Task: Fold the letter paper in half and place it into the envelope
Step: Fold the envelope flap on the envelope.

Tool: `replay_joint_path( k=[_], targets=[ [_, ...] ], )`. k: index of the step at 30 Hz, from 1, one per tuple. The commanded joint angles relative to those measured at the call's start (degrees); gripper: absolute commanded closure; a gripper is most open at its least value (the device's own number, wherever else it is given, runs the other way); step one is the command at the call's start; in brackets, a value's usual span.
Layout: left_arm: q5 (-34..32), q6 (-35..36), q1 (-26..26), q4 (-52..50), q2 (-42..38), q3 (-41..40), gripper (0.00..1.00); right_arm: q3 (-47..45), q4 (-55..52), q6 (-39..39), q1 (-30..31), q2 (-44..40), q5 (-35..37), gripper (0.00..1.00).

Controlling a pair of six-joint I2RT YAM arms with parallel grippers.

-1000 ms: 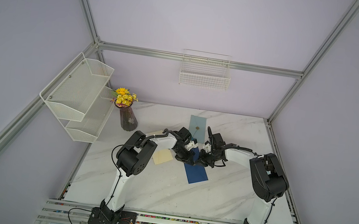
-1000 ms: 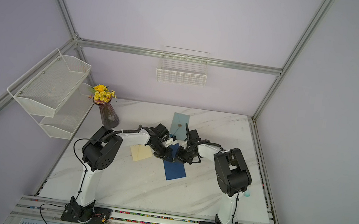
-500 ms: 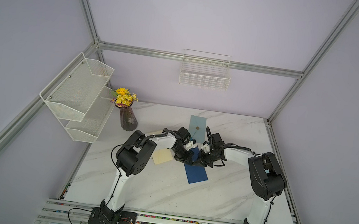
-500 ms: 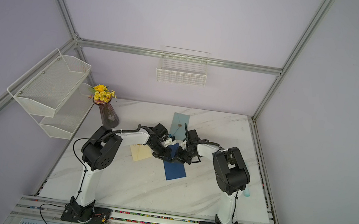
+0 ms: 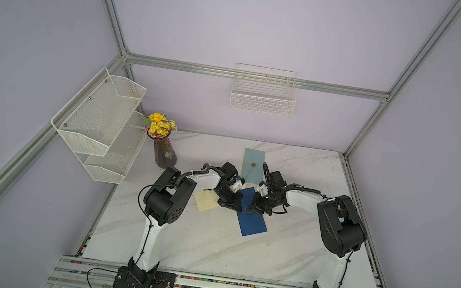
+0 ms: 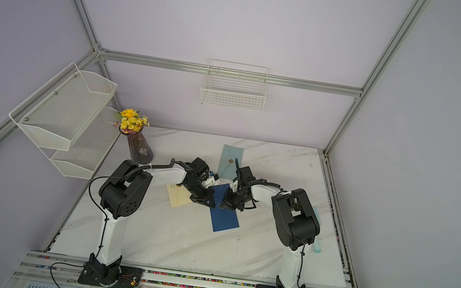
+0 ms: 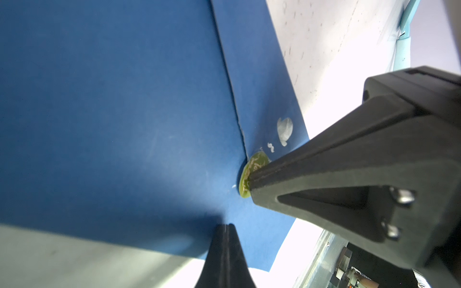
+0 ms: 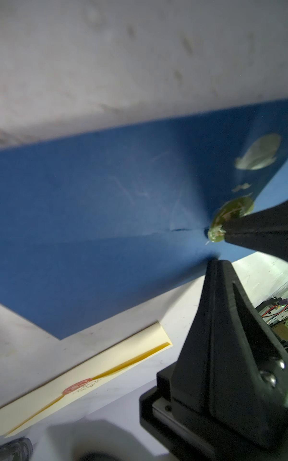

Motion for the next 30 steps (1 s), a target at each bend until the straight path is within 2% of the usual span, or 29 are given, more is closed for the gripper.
replay_joint_path(
  k=[1,3,11,17,26,30],
  targets=[
    [-6.90,1.45,0.65,-2.75,2.49,-2.13,1.00,-2.69,-5.10,0.52,1.58,6.77,8.16,1.00],
    [-6.89,1.25,0.65,-2.72,2.72,-1.87,1.00,-2.32,-6.41,0.00,1.58,6.80,8.82,1.00],
    [-7.68,1.25,0.83,-2.75,3.20,-2.12,1.00,-1.87,-12.82,-0.46,1.25,3.42,18.93,1.00],
    [-7.89,1.34,1.00,-2.68,3.48,-2.49,1.00,-3.03,-15.33,-0.90,0.25,2.08,22.61,1.00],
    [-8.38,1.51,1.62,-3.00,3.40,-2.30,1.00,-3.49,-17.03,-1.65,-1.10,0.83,25.30,1.00],
    [-8.11,1.34,1.63,-3.01,3.39,-2.21,1.00,-2.83,-15.87,-4.15,-1.06,1.08,22.12,1.00]
  ],
)
